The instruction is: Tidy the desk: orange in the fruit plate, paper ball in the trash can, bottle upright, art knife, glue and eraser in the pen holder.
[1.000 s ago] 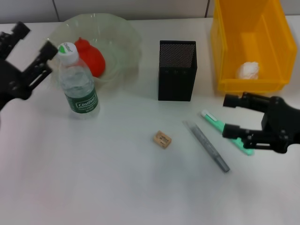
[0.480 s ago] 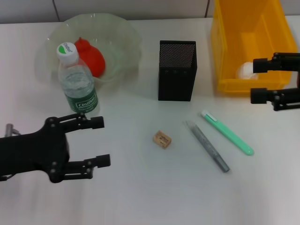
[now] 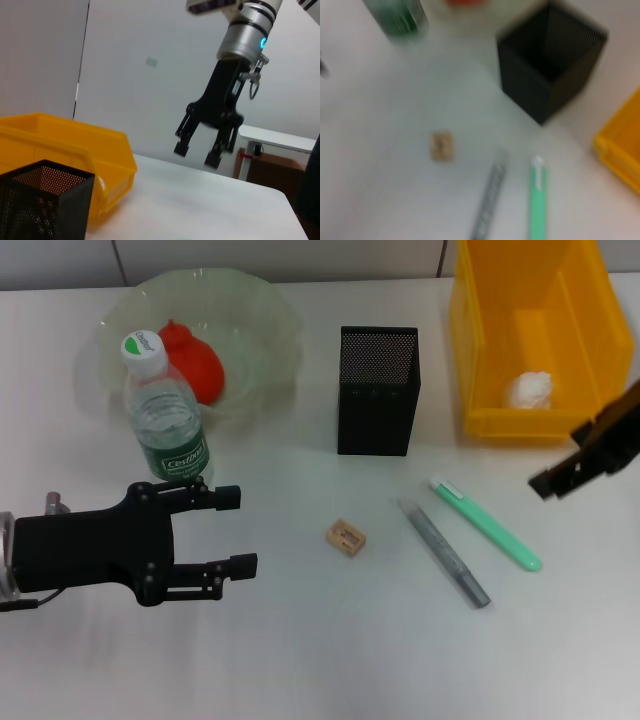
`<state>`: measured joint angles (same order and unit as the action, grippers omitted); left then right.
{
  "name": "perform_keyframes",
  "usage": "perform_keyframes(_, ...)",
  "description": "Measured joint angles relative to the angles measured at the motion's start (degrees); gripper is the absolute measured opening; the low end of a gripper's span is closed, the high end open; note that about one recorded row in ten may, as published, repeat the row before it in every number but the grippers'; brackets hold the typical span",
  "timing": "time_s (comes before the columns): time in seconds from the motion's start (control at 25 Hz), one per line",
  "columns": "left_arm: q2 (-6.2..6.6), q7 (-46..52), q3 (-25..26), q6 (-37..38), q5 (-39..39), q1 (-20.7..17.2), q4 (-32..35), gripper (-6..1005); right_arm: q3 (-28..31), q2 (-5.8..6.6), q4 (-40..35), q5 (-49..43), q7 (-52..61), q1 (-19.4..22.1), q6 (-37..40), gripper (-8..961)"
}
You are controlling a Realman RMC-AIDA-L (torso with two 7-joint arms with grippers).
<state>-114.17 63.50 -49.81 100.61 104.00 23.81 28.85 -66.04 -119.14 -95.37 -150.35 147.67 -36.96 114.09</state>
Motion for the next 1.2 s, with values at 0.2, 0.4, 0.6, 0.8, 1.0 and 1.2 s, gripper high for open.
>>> perform_keyframes(0.2, -0.87, 0.42, -0.05, -1.05, 1.43, 0.18, 0.03, 799, -15.56, -0.36, 6.98, -6.21, 5.64, -0.67, -9.48, 810)
perform_keyframes(0.4, -1.33, 0.45, -0.28, -2.24, 1.66, 0.19, -0.09, 799, -24.54, -0.40, 15.55, -6.28, 10.26, -0.77, -21.67, 808)
perform_keyframes(0.6, -1.34, 0.47, -0.19, -3.19, 1.72, -0.01, -0.37, 798, -28.94, -0.47, 20.28, -6.12, 12.53, -1.01, -30.04, 806)
perform_keyframes(0.8, -1.50, 0.49, -0.22, -4.26, 1.73, 0.03, -0.45, 798, -30.84, -0.51, 23.72, -6.06, 13.20, -1.51, -35.12, 797)
perform_keyframes(1.0, -1.65, 0.49, -0.20, -4.36, 1.74, 0.50, -0.45, 799, -31.18, -0.59, 28.37, -5.14, 13.23, -2.43, -39.49, 480)
perform_keyframes(1.2, -1.72, 0.49, -0.20, -4.37, 1.73, 0.94, -0.45, 799, -31.23, -0.57, 31.32, -2.85, 12.68, -3.21, -41.43, 333)
